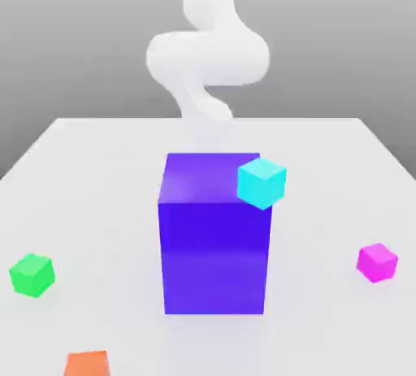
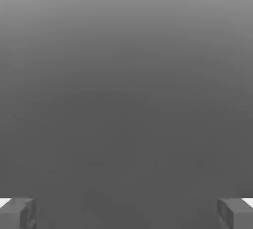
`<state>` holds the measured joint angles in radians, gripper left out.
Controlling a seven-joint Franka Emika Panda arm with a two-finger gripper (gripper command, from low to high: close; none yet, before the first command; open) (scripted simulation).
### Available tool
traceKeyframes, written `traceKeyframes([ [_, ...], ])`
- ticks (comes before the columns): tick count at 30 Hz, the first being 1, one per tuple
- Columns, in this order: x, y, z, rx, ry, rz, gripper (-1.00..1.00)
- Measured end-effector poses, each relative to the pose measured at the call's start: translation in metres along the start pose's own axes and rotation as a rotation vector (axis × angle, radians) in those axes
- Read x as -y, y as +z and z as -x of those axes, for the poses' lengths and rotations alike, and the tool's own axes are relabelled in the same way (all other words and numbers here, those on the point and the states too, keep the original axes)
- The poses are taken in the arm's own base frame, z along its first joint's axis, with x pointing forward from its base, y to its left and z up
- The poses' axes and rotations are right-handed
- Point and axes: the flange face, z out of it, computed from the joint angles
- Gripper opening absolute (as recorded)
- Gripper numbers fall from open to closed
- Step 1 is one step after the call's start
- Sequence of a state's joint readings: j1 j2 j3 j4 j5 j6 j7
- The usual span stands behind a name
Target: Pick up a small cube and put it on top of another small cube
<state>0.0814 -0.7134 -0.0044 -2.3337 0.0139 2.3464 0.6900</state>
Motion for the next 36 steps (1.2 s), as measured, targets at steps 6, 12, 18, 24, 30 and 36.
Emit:
traceKeyframes([
  [6,0.039,0.122,0.082,0.229,-0.393,-0.011,0.00],
  [12,0.056,0.214,0.201,0.432,-0.791,-0.040,0.00],
  [18,0.040,0.273,0.337,0.620,-1.206,-0.082,0.00],
  [24,-0.012,0.303,0.462,0.789,-1.618,-0.129,0.00],
  [30,-0.046,0.349,0.503,0.813,-1.669,-0.133,0.00],
  [36,-0.049,0.353,0.506,0.815,-1.669,-0.132,-1.00],
])
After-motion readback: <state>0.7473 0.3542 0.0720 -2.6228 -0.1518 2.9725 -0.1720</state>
